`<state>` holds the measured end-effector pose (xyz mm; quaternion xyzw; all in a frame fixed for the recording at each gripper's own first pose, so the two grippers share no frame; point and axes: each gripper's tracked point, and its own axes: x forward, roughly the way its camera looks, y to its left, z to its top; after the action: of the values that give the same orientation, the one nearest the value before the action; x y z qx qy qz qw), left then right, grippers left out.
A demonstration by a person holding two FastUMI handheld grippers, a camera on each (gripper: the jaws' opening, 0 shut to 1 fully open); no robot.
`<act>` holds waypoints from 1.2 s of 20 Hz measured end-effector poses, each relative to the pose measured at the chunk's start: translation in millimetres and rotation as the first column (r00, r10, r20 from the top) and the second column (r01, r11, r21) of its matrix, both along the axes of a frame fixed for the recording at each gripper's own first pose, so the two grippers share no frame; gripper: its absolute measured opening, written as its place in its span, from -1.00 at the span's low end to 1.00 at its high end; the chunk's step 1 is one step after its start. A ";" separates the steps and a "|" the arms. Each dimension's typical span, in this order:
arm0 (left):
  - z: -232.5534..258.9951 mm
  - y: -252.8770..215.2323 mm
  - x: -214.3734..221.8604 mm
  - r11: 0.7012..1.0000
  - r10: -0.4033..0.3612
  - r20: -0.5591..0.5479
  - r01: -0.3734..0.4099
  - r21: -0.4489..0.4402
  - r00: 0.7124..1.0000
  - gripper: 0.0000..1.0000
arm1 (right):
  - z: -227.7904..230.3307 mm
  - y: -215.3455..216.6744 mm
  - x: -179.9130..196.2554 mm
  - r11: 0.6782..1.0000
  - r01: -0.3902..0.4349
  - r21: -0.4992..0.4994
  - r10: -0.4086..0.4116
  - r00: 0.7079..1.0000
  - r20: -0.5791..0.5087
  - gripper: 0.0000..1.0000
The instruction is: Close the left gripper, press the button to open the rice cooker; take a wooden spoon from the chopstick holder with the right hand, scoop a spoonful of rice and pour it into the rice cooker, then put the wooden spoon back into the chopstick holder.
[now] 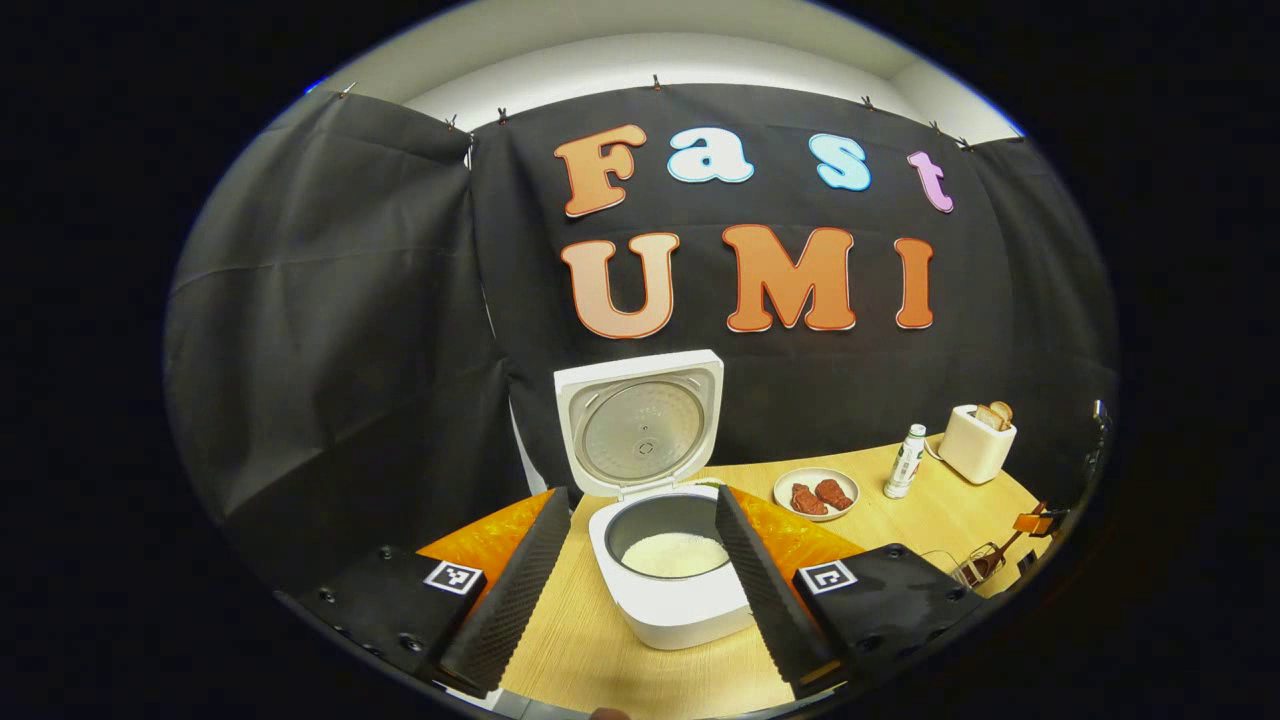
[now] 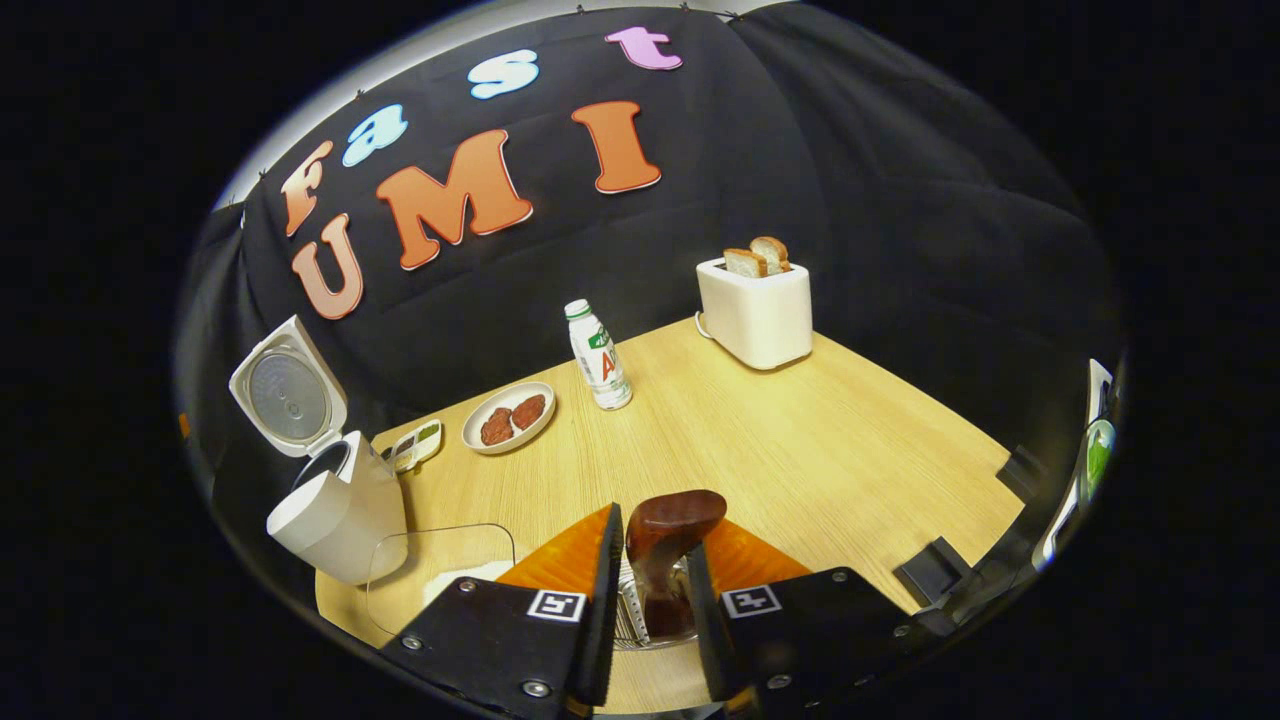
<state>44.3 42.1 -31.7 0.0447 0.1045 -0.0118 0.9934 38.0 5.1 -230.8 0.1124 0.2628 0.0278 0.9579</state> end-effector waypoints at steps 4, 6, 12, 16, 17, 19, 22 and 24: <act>12.5 -2.1 8.0 1.000 0.002 0.028 -0.001 -0.019 1.000 0.98 | 11.9 -17.5 0.7 0.999 0.023 -0.044 -0.023 1.000 0.009 0.65; 24.1 0.4 17.1 1.000 0.017 0.051 -0.016 -0.015 0.999 0.98 | 20.5 -27.0 2.7 0.997 0.036 -0.067 -0.035 0.999 0.021 0.86; 52.4 -10.2 59.7 0.999 0.032 0.059 -0.031 -0.019 0.998 0.98 | 54.6 -44.2 8.1 0.994 0.059 -0.093 -0.053 0.997 0.062 0.90; 76.7 -24.6 101.8 0.996 0.003 0.079 0.004 -0.086 0.997 0.98 | 70.7 -49.9 12.4 0.992 0.066 -0.111 -0.056 0.995 0.087 0.90; 81.4 -20.1 115.2 0.995 0.021 0.075 -0.014 -0.098 0.997 0.97 | 73.6 -49.2 12.9 0.991 0.066 -0.119 -0.056 0.994 0.091 0.90; 91.2 -23.2 142.9 0.992 0.022 0.065 -0.013 -0.127 0.998 0.97 | 78.1 -48.4 12.4 0.989 0.067 -0.135 -0.054 0.994 0.096 0.89; 97.8 -16.3 186.6 0.995 0.036 0.058 -0.030 -0.096 0.998 0.97 | 88.9 -49.1 10.1 0.986 0.079 -0.144 -0.062 0.991 0.118 0.90; 93.2 -16.6 213.9 0.997 0.035 0.031 -0.033 -0.071 0.999 0.97 | 95.4 -51.7 10.0 0.985 0.094 -0.145 -0.075 0.988 0.132 0.90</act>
<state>258.2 25.5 61.5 0.0081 0.0888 0.0022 0.9960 48.0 -46.6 -135.4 0.0485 0.1979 -0.0258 0.9787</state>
